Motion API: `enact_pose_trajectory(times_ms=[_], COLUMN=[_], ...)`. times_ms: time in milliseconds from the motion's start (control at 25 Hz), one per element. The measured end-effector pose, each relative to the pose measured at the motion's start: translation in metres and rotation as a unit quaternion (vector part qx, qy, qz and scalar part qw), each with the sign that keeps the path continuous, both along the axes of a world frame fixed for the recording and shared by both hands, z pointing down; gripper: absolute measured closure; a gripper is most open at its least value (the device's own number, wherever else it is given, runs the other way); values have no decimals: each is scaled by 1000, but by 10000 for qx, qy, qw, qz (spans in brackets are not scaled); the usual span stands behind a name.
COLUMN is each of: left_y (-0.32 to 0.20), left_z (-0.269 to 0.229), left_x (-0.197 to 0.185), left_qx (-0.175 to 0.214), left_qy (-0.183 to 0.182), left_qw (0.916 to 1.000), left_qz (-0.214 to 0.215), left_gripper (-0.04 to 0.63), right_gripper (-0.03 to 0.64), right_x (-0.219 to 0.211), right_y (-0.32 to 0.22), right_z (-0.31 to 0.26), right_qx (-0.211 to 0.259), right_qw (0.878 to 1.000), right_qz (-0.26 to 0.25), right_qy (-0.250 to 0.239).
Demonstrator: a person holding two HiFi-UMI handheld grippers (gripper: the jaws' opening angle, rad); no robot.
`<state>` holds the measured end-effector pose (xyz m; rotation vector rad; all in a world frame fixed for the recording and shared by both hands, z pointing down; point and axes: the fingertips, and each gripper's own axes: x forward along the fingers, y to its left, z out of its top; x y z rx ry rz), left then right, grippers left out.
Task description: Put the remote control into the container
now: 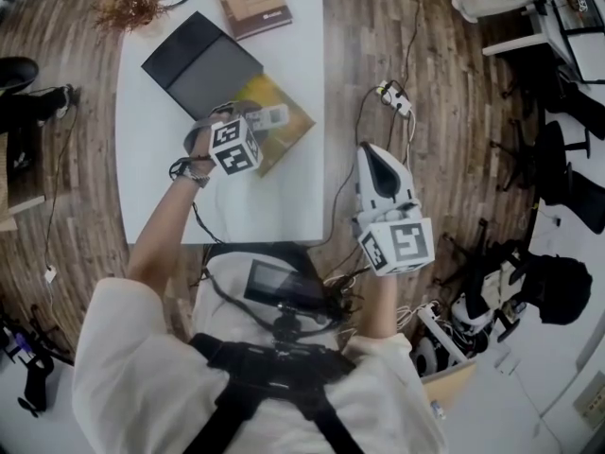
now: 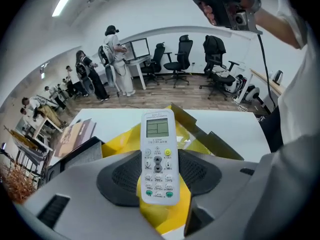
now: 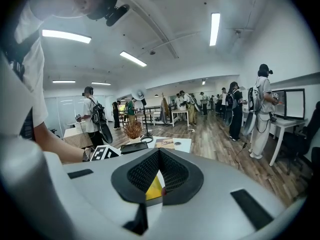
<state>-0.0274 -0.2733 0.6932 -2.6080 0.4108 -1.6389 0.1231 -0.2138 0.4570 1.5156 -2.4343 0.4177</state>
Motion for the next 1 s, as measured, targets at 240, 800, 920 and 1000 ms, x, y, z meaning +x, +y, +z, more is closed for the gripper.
enact_pose_trajectory(times_ms=[240,800,920,1000], left_y=[3,5,4,4], left_z=[15,40,43,43], left_x=[1,6,7,6], left_qx=[-191,-369,-393,-419], left_qy=[-281,-621,-614,-604], left_qw=[9993,9969,9968,9968], left_qz=[123,315,330,322], left_gripper=[351,351,351,351], right_gripper=[614,614,614,614], right_x=[3,8,9,9], right_y=[2,6,6,7], right_z=[7,14,16,16], right_qx=[-104,-226,-241,-254], right_qw=[9999,9997,9996,9995], right_qz=[60,126,151,164], right_qy=[13,28,36,33])
